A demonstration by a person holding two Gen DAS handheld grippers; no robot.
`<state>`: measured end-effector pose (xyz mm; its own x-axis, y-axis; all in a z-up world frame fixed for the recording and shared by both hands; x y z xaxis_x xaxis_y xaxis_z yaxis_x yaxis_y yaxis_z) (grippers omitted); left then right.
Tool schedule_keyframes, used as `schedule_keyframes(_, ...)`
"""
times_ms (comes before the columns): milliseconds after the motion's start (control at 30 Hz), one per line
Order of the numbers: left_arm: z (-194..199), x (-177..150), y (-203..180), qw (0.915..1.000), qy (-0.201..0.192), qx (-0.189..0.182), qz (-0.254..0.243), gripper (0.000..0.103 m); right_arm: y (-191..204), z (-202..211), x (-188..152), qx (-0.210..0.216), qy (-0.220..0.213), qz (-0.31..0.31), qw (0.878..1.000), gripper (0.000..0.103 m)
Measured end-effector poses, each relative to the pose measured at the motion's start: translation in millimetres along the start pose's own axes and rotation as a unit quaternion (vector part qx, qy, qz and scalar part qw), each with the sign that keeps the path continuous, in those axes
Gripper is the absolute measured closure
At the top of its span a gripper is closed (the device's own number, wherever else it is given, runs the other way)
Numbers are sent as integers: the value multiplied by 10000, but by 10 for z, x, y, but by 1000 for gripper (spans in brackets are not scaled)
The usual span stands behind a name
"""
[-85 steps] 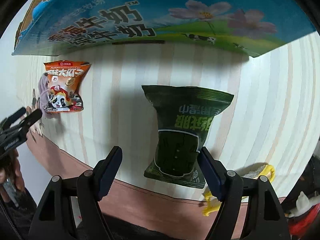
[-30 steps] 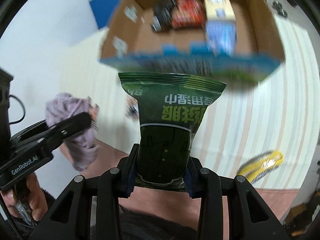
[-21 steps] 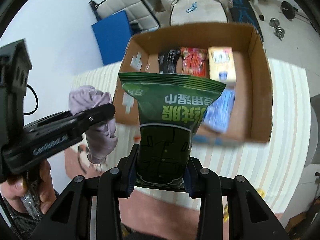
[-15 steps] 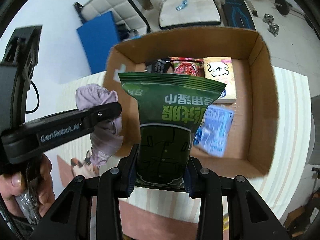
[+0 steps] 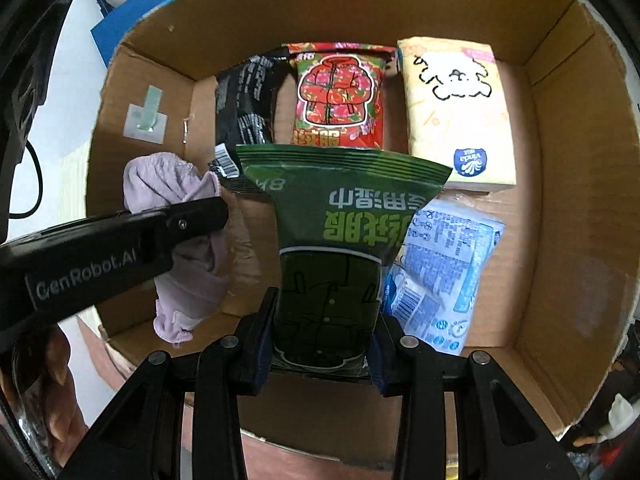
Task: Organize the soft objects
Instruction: 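Lower the green bag and lilac cloth into the box and open both tools, then grasp the yellow sponge with the right tool while the left tool grasps the orange panda bag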
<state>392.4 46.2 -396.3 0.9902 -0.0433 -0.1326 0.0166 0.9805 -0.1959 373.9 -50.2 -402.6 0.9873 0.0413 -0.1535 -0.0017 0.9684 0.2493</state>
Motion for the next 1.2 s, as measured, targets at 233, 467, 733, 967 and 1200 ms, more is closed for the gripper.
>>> schedule_keyframes(233, 19, -98, -42, 9998, 83, -158, -15, 50, -47, 4, 6, -45, 26, 39, 10000, 34)
schedule_keyframes(467, 370, -221, -21, 9983, -515, 232, -108, 7, -149, 243, -54, -487, -117, 133, 9987, 1)
schedule_keyframes(733, 687, -420, -11, 9944, -931, 484, -94, 3, -196, 590, -182, -709, -492, 26, 9963, 0)
schedule_keyframes(967, 1037, -513, -65, 9874, -1407, 720, -52, 3, -163, 866, -352, -620, -847, -54, 9945, 0)
schedule_keyframes(1200, 1530, -873, -168, 9722, -2175, 861, 93, 3, -175, 1233, -631, -197, -1448, -196, 9891, 0)
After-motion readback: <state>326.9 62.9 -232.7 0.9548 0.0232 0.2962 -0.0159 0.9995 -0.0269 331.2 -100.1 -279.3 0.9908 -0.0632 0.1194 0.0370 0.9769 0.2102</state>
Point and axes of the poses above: each gripper's, at about its wrist camera, not at the fingertips, and z roughly against the way its jaws point, y to its left, x to its top, the point moved 7 cm from there along -z, roughly the way its jaws point, and after that the axes turned 5 degrees about -z, right-handed, at the moved point
